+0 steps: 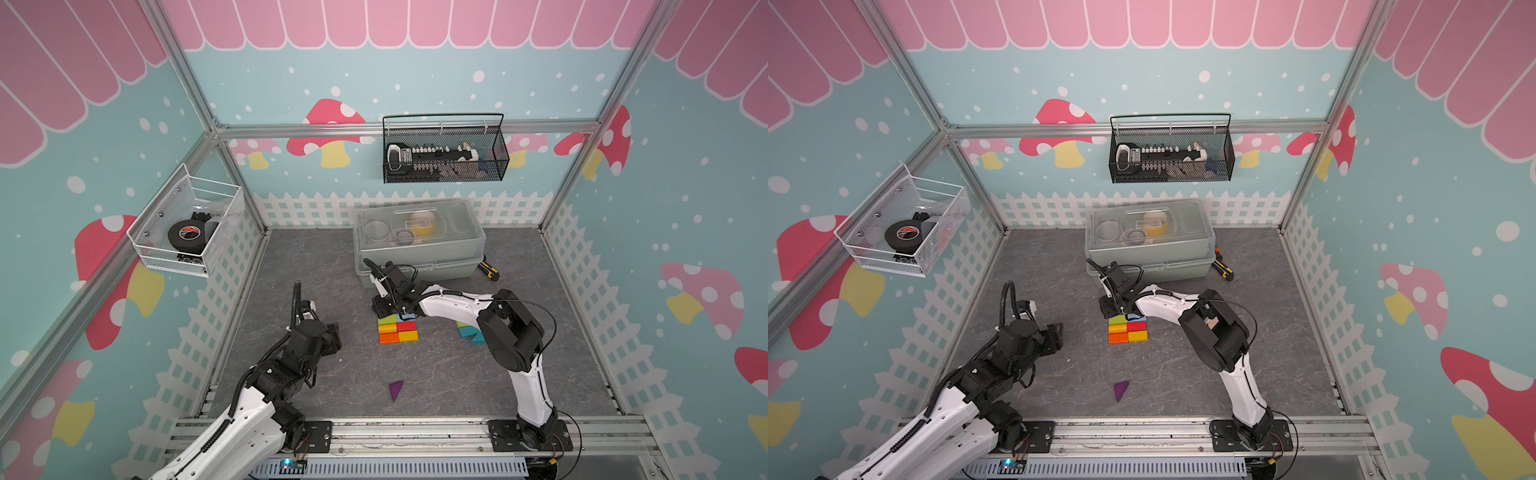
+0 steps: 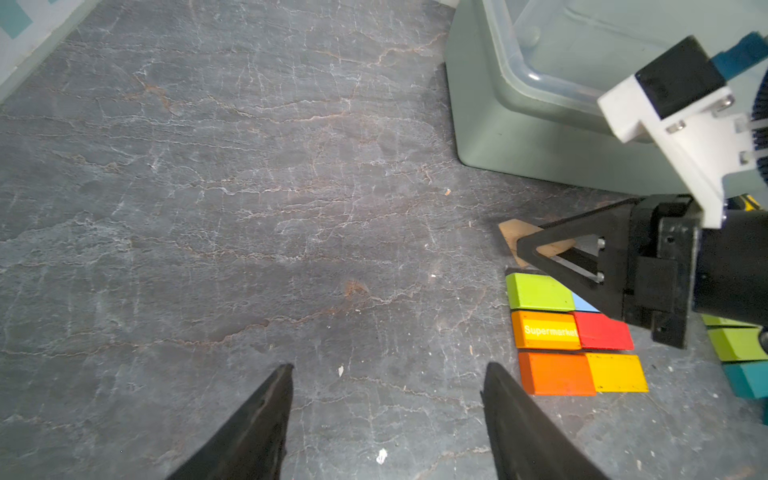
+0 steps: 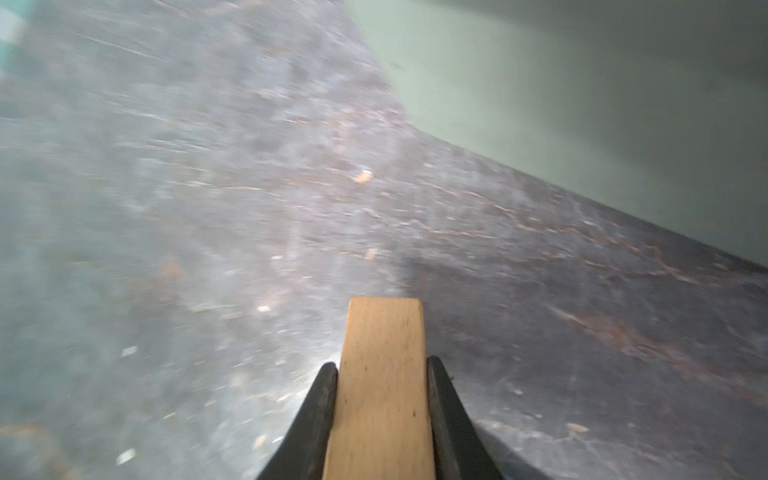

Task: Assemble a piece of candy with building blocks
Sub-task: Pick up the building block from the center of the board, then place the building block at the center of the board.

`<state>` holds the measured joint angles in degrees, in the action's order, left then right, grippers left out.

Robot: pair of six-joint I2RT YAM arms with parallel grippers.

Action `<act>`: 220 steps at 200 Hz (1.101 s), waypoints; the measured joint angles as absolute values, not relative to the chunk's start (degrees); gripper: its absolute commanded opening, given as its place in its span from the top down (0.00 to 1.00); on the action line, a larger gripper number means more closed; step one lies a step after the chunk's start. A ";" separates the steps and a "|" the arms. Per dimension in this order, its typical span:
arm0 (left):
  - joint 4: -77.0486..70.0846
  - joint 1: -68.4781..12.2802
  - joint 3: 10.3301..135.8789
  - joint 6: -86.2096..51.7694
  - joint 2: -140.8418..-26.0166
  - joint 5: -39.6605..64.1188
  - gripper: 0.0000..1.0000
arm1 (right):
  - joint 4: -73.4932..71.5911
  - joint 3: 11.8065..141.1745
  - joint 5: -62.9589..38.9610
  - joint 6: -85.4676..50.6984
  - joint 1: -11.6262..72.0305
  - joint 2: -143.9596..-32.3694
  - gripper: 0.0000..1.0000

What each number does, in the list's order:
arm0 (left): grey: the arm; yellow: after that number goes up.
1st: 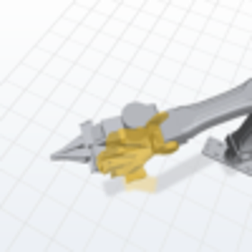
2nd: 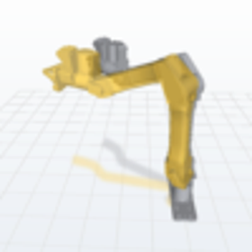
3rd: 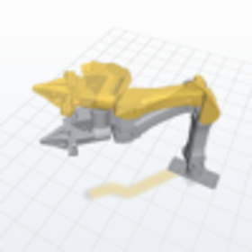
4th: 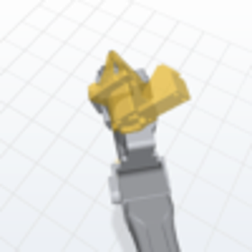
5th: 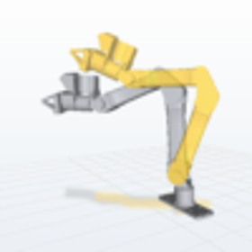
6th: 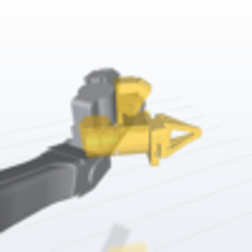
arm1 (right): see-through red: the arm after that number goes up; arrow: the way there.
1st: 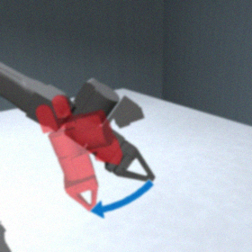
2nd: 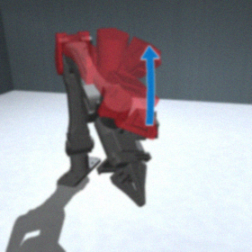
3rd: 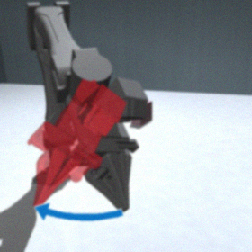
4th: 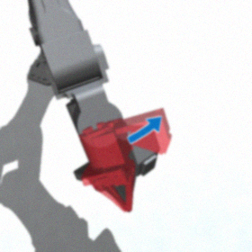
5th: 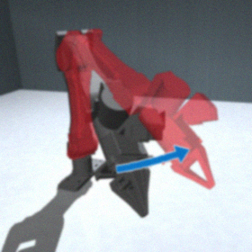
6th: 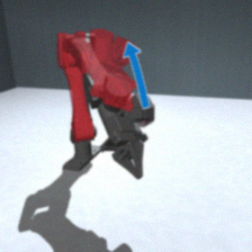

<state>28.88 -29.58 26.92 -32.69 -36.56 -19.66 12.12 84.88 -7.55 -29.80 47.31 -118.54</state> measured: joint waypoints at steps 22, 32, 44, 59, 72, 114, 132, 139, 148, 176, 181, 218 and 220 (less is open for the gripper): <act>30.48 -29.58 29.30 -32.80 -33.12 -18.13 0.30 | 8.45 83.35 -13.08 -31.86 48.10 -116.86 0.81; 30.76 -29.58 30.09 -32.82 -31.24 -17.21 0.30 | 7.31 82.50 -15.51 -32.71 49.08 -116.51 0.81; 30.92 -29.58 30.59 -32.82 -29.36 -15.97 0.31 | 6.46 81.76 -18.13 -33.54 50.46 -116.51 0.81; 31.57 -29.61 31.05 -32.88 -28.14 -14.46 0.31 | 5.50 80.25 -21.02 -34.76 52.47 -116.51 0.81; 32.40 -29.74 31.48 -32.97 -27.88 -13.65 0.31 | 4.69 78.63 -22.74 -35.51 54.04 -116.51 0.81; 34.33 -29.91 33.10 -32.97 -27.86 -12.88 0.32 | 2.72 71.99 -25.41 -37.69 57.95 -116.51 0.81; 34.57 -29.98 33.10 -32.97 -28.16 -12.60 0.32 | 0.99 69.91 -25.85 -38.37 58.78 -116.07 0.80; 34.52 -30.06 33.10 -32.97 -28.45 -12.51 0.32 | 0.49 69.23 -25.93 -38.74 59.05 -115.72 0.80; 34.52 -30.15 33.10 -32.97 -28.93 -12.19 0.32 | -0.47 68.20 -26.04 -39.18 59.33 -115.37 0.80; 34.46 -30.30 33.10 -32.80 -31.27 -11.27 0.32 | -3.33 66.06 -26.33 -40.42 59.48 -114.69 0.77; 34.46 -30.35 33.10 -32.75 -31.79 -11.07 0.32 | -3.62 65.87 -26.30 -40.60 59.53 -114.65 0.76; 34.39 -30.50 33.10 -32.53 -35.20 -9.69 0.32 | -4.75 65.30 -25.93 -41.41 59.64 -114.56 0.69; 34.37 -30.50 33.10 -32.51 -35.35 -9.61 0.32 | -4.82 65.25 -25.91 -41.47 59.64 -114.56 0.68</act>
